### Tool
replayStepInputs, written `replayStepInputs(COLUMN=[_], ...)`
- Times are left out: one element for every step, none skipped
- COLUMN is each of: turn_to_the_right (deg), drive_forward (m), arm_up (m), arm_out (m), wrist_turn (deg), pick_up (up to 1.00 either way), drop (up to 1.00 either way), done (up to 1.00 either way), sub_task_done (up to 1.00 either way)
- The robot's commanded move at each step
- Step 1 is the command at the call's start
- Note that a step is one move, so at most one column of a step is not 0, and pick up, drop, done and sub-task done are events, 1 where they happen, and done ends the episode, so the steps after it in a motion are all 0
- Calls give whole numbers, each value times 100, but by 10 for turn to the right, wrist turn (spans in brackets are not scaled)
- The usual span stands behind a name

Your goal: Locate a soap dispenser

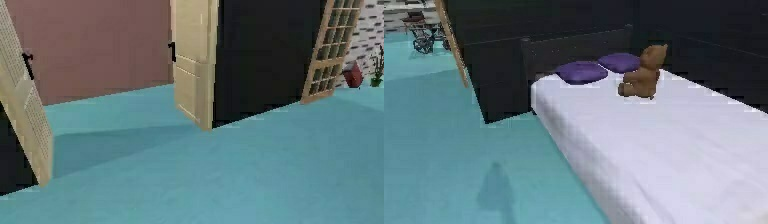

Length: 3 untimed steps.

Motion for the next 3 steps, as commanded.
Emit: replayStepInputs(turn_to_the_right=[450, 30, -450], drive_forward=[0, 0, 0], arm_up=[0, 0, 0], arm_out=[0, 0, 0], wrist_turn=[0, 0, 0], pick_up=[0, 0, 0], drop=[0, 0, 0], done=[0, 0, 0], sub_task_done=[0, 0, 0])
